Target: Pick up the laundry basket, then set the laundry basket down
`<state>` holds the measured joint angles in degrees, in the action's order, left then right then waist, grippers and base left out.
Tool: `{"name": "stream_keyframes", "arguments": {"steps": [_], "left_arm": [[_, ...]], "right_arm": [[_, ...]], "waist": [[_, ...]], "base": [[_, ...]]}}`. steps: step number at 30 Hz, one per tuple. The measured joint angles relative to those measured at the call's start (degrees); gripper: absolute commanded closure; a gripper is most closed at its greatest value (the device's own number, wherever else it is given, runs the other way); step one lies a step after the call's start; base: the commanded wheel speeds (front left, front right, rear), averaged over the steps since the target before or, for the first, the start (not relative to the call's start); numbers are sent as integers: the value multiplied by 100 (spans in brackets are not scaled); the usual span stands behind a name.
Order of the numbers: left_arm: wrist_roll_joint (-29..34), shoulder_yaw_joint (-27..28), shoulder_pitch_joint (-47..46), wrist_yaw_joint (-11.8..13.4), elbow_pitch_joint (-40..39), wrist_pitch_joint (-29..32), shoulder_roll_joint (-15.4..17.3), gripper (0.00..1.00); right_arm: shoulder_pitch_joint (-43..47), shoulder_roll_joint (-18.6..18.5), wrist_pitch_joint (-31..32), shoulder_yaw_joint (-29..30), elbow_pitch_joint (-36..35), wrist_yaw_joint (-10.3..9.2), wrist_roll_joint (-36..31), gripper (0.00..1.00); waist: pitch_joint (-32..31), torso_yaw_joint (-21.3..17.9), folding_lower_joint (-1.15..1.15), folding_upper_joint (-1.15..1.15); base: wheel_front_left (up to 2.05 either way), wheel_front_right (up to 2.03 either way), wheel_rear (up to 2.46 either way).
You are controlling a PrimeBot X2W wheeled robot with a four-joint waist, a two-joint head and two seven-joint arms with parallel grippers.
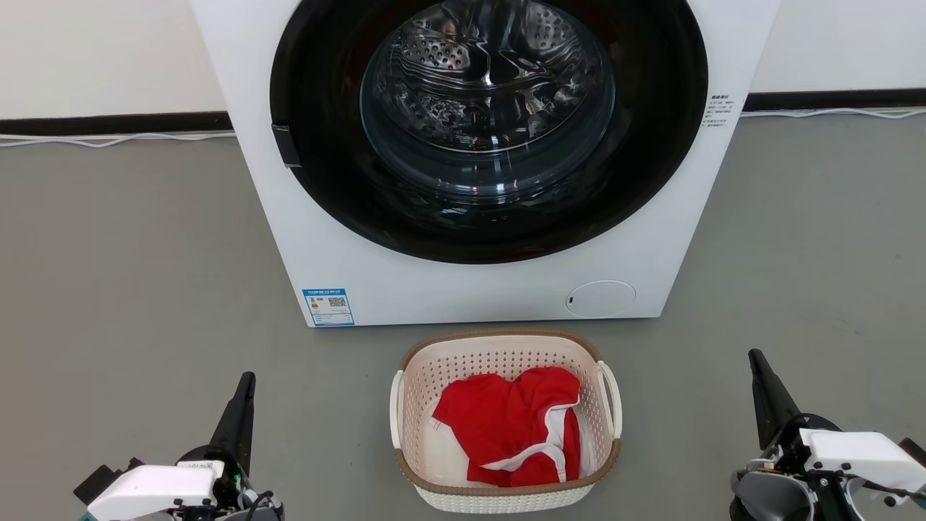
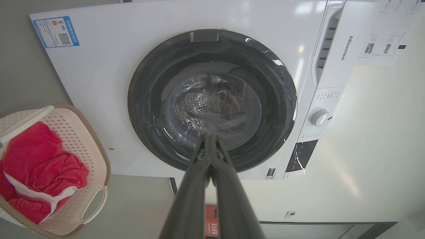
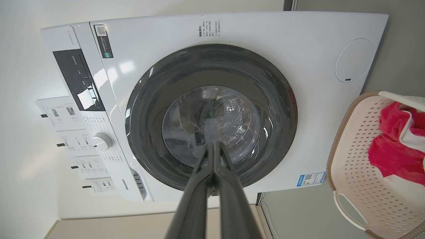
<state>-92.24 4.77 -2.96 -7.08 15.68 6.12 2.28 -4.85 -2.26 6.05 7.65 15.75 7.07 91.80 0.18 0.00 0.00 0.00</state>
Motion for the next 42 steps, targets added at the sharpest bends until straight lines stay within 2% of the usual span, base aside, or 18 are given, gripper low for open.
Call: {"name": "stream_keyframes", "arguments": {"steps": [18,19,24,42], "left_arm": [[0,0,0,-1,0,0,0,100],[0,0,9,0,23,-2,-3,0],[-1,-27,242,2,258,-30,-54,0],[116,-200,252,2,222,-315,-49,0]], "right_arm": [[0,0,0,0,0,0,0,100],[8,3,0,-4,22,0,-1,0],[176,64,-9,-36,216,-8,-1,0],[233,62,-270,-166,126,-8,-197,0]], "waist": [[0,0,0,0],[0,0,0,0],[2,0,0,0],[5,-1,1,0]], "base": [[0,0,0],[0,0,0],[0,0,0],[0,0,0]]}}
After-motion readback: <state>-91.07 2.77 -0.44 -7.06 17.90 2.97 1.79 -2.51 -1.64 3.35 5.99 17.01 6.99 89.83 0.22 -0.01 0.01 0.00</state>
